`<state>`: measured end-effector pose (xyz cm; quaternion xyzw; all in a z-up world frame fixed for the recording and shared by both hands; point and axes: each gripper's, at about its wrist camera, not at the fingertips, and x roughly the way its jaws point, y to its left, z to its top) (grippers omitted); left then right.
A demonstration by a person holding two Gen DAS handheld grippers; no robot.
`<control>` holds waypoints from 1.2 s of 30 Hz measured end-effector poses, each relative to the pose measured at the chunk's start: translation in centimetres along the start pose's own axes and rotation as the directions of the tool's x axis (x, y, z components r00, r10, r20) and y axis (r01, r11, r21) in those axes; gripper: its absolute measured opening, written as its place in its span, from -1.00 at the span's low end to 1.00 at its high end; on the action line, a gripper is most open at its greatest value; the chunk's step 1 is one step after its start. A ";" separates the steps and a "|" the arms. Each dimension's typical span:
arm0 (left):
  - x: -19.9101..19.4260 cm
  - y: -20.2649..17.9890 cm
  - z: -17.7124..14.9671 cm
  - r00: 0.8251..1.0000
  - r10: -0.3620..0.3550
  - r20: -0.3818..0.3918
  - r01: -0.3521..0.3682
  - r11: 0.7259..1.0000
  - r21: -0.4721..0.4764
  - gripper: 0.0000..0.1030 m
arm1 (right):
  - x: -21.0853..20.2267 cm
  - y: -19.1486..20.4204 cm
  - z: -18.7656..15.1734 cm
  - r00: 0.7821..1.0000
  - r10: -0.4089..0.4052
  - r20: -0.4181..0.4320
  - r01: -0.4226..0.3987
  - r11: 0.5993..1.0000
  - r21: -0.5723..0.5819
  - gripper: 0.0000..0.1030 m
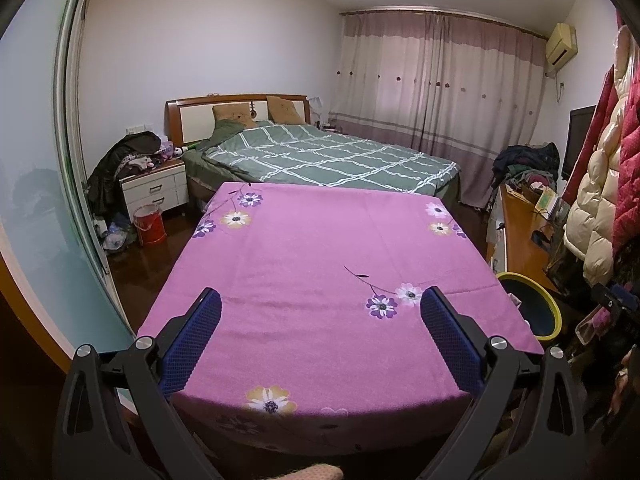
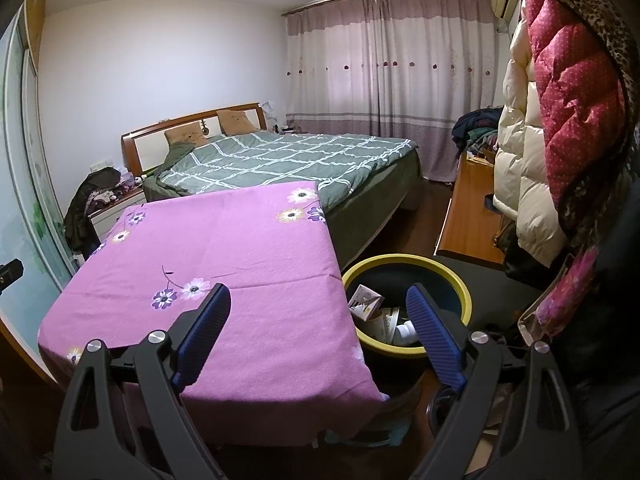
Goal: Collect trash
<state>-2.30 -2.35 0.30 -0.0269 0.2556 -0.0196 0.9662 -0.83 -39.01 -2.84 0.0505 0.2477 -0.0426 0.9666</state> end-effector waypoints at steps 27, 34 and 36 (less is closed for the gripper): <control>0.4 0.0 0.2 1.000 0.002 -0.008 -0.002 1.000 0.012 0.91 | 0.3 0.0 -0.2 1.000 0.005 -0.006 -0.005 1.000 0.011 0.65; 0.5 0.1 0.2 1.000 0.001 -0.009 -0.001 1.000 0.012 0.91 | 0.4 0.0 -0.2 1.000 0.006 -0.007 -0.006 1.000 0.011 0.65; 0.5 0.1 0.1 1.000 -0.002 -0.010 0.002 1.000 0.010 0.91 | 0.3 0.0 -0.2 1.000 0.007 -0.007 -0.007 1.000 0.012 0.65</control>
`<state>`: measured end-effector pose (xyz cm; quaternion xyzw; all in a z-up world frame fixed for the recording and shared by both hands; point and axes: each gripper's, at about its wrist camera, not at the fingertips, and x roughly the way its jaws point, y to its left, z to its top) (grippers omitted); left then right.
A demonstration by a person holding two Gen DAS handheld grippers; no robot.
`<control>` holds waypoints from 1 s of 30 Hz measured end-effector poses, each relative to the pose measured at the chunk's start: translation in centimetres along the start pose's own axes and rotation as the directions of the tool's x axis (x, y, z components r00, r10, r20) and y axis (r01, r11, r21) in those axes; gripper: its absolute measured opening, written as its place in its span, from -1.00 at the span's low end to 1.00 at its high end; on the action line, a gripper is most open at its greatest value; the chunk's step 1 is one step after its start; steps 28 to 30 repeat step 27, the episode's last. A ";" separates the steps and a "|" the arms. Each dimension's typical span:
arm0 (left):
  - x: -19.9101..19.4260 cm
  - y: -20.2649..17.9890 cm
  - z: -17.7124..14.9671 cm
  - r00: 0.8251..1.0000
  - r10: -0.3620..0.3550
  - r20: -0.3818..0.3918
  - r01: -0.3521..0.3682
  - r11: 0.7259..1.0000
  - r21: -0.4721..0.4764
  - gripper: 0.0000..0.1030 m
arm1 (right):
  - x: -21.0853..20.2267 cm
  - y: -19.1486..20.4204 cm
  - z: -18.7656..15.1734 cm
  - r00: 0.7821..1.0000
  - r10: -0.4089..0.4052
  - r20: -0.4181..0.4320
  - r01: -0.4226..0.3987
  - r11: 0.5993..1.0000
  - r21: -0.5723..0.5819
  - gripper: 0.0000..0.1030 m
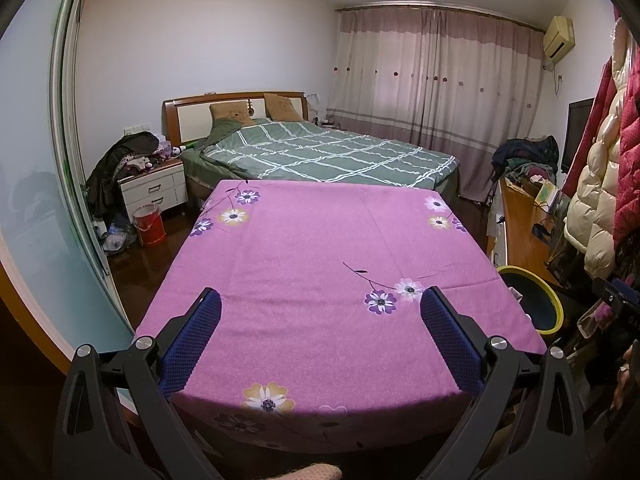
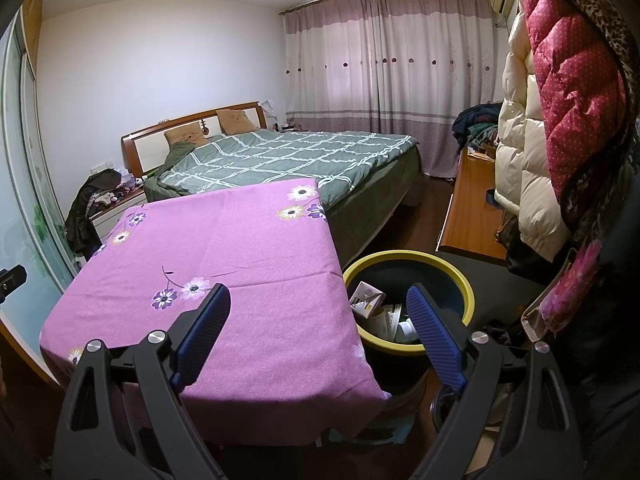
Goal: Collect trash
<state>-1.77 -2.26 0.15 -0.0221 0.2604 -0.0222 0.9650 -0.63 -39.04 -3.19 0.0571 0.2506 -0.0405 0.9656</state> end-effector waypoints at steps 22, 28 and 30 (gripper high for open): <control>4.5 -0.1 0.4 0.993 -0.080 -0.085 0.079 0.997 -0.012 0.91 | 1.9 1.2 0.5 1.000 0.019 -0.012 -0.019 1.000 -0.024 0.67; 13.1 1.6 1.7 0.990 -0.036 -0.133 0.033 0.999 -0.025 0.91 | 8.4 4.2 3.1 0.994 0.103 -0.042 -0.105 0.993 -0.052 0.87; 13.1 1.6 1.7 0.990 -0.036 -0.133 0.033 0.999 -0.025 0.91 | 8.4 4.2 3.1 0.994 0.103 -0.042 -0.105 0.993 -0.052 0.87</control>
